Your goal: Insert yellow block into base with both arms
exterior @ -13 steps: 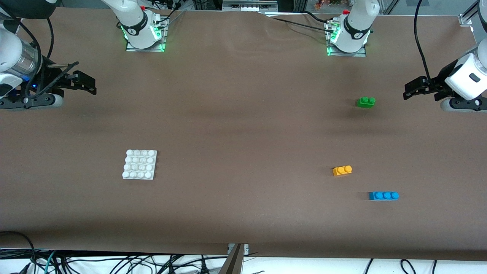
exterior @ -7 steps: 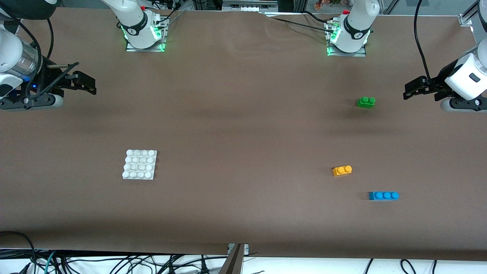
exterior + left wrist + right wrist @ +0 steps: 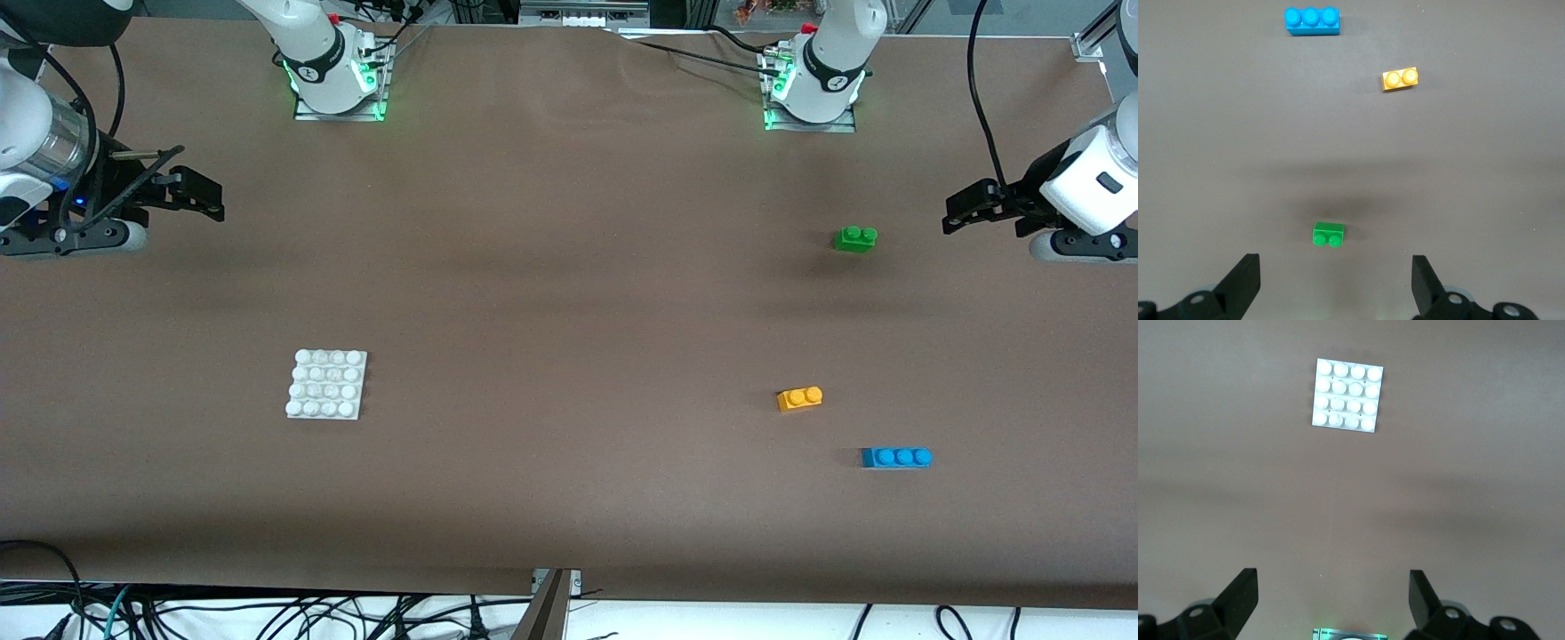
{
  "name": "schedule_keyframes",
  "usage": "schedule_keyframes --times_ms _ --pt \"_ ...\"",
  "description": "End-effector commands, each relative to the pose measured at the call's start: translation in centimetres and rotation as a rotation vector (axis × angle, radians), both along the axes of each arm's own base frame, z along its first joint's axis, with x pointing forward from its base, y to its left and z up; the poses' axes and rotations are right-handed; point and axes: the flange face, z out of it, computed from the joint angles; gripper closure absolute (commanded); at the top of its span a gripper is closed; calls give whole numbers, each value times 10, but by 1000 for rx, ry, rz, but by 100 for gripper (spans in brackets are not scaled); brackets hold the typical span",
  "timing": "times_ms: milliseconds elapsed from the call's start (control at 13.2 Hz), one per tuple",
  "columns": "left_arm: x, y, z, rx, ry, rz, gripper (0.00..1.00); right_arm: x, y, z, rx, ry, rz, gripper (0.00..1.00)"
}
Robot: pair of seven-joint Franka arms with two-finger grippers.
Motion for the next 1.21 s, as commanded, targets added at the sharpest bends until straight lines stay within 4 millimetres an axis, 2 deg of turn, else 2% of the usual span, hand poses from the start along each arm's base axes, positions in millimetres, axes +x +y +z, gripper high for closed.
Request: schedule_keyframes --times_ms 0,227,529,906,1133 --pt "7 2 6 17 -5 -25 0 -1 -3 -2 -10 -8 7 0" --pt "7 2 6 19 -5 -25 0 2 -4 -16 -14 -20 4 0" --pt "7 0 6 18 -6 -23 0 8 -11 -54 -20 -42 -8 0" --pt "8 1 5 18 -5 -23 0 12 -14 -64 -18 -64 -12 0" --pt "8 0 5 18 -5 -23 0 18 -16 -105 -14 -65 -18 0"
